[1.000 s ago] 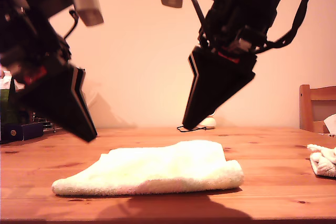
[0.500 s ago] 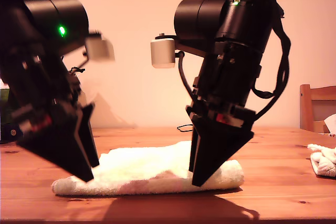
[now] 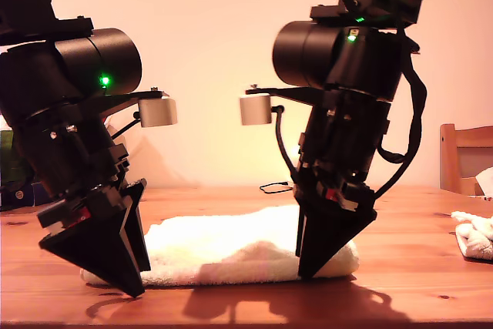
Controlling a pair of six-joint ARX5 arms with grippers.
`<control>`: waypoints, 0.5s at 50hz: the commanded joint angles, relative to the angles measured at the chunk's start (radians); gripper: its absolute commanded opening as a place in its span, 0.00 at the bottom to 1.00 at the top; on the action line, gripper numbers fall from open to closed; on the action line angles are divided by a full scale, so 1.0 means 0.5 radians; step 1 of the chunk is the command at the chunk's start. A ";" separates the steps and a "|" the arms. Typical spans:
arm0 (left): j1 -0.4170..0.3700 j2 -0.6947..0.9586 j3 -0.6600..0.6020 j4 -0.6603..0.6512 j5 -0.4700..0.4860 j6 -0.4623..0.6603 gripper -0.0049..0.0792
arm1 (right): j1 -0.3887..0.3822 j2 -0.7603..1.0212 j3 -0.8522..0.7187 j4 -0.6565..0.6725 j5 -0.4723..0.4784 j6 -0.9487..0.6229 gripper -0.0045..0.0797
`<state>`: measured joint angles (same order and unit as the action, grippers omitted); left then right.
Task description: Fold the tea towel in front of you. After folding it, place it to the right side.
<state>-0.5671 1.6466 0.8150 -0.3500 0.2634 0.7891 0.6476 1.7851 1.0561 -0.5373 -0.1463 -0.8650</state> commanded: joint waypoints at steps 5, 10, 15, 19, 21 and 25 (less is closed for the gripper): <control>0.004 0.045 -0.022 0.014 0.008 0.008 0.31 | -0.009 0.140 -0.023 -0.034 -0.018 -0.005 0.44; 0.005 0.045 -0.022 0.013 0.008 0.008 0.31 | -0.004 0.151 -0.023 -0.056 -0.068 -0.005 0.41; 0.005 0.045 -0.022 -0.001 0.008 0.008 0.23 | 0.001 0.151 -0.023 -0.065 -0.068 0.005 0.34; 0.005 0.045 -0.022 -0.018 0.008 0.008 0.16 | 0.001 0.151 -0.023 -0.111 -0.069 0.005 0.27; 0.005 0.045 -0.022 -0.025 0.009 0.008 0.14 | 0.001 0.151 -0.023 -0.127 -0.076 0.005 0.21; 0.005 0.045 -0.022 -0.043 0.008 0.008 0.11 | 0.001 0.151 -0.023 -0.138 -0.076 0.011 0.12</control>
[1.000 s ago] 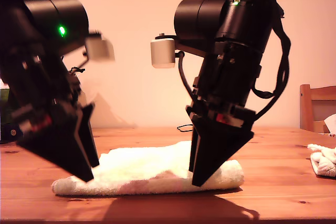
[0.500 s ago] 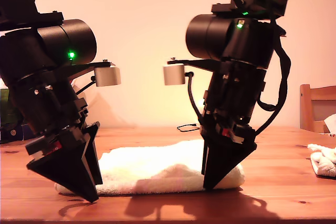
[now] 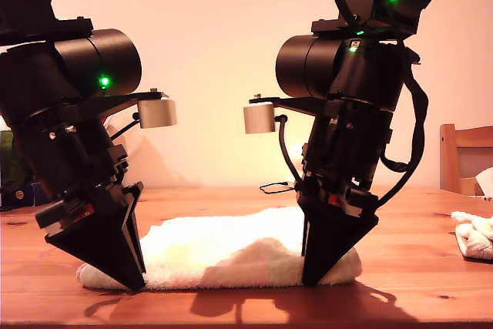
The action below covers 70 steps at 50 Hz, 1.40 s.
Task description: Fold the tea towel in front of you. After folding it, place it to the right side.
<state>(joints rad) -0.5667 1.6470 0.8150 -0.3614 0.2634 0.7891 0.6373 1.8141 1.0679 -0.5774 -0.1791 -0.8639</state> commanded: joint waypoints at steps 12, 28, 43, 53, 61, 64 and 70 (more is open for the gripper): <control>0.004 0.044 -0.022 -0.028 0.008 0.001 0.03 | 0.048 0.091 -0.045 -0.047 -0.009 0.071 0.04; 0.003 0.040 -0.021 -0.268 -0.075 -0.275 0.03 | 0.162 0.008 -0.045 -0.161 0.012 0.180 0.04; -0.032 -0.012 -0.021 -0.583 -0.072 -0.415 0.03 | 0.178 -0.060 -0.045 -0.335 0.024 0.271 0.04; -0.060 -0.171 -0.018 -0.652 -0.069 -0.475 0.03 | 0.179 -0.085 -0.045 -0.361 0.028 0.322 0.04; -0.061 -0.291 -0.018 -0.774 -0.033 -0.492 0.03 | 0.179 -0.160 -0.045 -0.426 0.015 0.369 0.04; -0.064 -0.319 -0.018 -0.818 -0.018 -0.524 0.03 | 0.179 -0.201 -0.045 -0.465 0.011 0.374 0.04; -0.072 -0.366 -0.018 -0.915 0.055 -0.548 0.03 | 0.184 -0.282 -0.045 -0.549 -0.025 0.391 0.04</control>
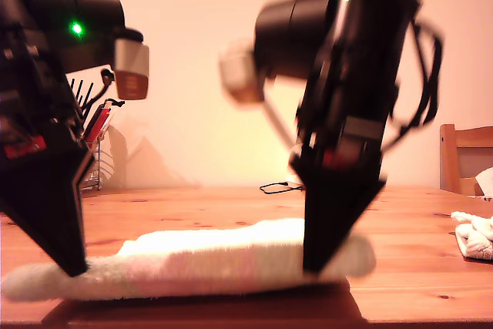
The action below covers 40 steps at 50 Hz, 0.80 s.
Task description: Fold the tea towel in front of you. After folding it, place it to the right side.
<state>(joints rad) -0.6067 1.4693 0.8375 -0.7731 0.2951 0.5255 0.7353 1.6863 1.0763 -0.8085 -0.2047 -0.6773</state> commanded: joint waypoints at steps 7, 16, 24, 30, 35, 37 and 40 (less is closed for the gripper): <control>-0.027 -0.041 -0.062 -0.217 0.115 -0.050 0.03 | 0.009 -0.117 -0.062 -0.177 -0.012 0.053 0.04; -0.059 -0.050 -0.049 -0.355 0.210 -0.057 0.03 | 0.041 -0.180 -0.061 -0.260 -0.066 0.061 0.04; -0.072 -0.050 0.034 -0.529 0.314 -0.056 0.03 | 0.061 -0.182 -0.061 -0.353 -0.113 0.098 0.04; -0.071 -0.050 0.115 -0.550 0.329 -0.040 0.03 | 0.060 -0.182 -0.061 -0.345 -0.116 0.098 0.04; -0.069 -0.050 0.185 -0.487 0.270 0.016 0.03 | 0.056 -0.182 -0.053 -0.298 -0.107 0.098 0.04; -0.069 -0.050 0.210 -0.439 0.239 0.023 0.03 | 0.056 -0.182 -0.045 -0.269 -0.098 0.099 0.04; -0.064 -0.050 0.235 -0.374 0.193 0.056 0.03 | 0.047 -0.182 -0.028 -0.237 -0.094 0.099 0.04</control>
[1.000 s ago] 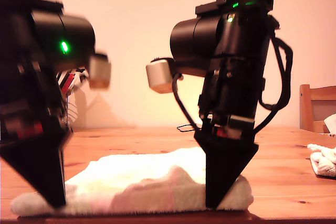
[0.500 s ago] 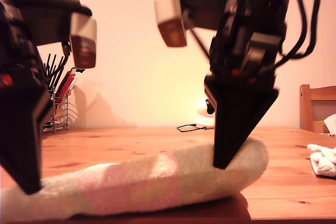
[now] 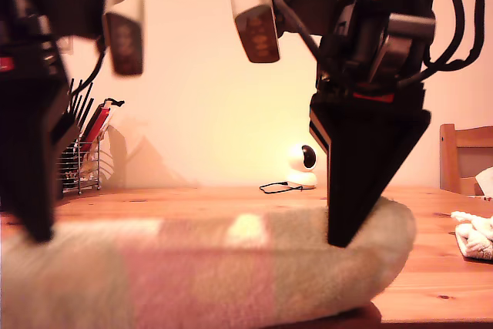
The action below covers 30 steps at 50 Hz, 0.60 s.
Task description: Fold the tea towel in front of you. After folding it, place it to the right side.
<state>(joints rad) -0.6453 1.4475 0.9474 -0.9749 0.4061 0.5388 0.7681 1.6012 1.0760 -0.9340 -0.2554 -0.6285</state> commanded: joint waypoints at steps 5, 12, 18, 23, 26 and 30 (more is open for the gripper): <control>0.038 -0.003 0.029 0.129 -0.085 0.085 0.03 | -0.048 -0.011 0.002 0.082 0.010 0.005 0.04; 0.098 0.008 0.029 0.220 -0.192 0.130 0.03 | -0.105 -0.011 0.026 0.178 0.040 0.008 0.04; 0.171 0.011 0.029 0.302 -0.225 0.153 0.03 | -0.166 -0.011 0.026 0.282 0.058 0.005 0.04; 0.232 0.011 0.029 0.388 -0.224 0.235 0.03 | -0.213 -0.011 0.026 0.379 0.058 0.005 0.04; 0.263 0.012 0.029 0.442 -0.224 0.259 0.03 | -0.249 -0.010 0.026 0.441 0.058 0.005 0.04; 0.298 0.015 0.029 0.504 -0.224 0.288 0.03 | -0.285 -0.009 0.026 0.507 0.057 0.005 0.04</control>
<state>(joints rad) -0.5095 1.4475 0.9611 -0.7334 0.2970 0.6697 0.6411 1.6012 1.0782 -0.6914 -0.2317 -0.6285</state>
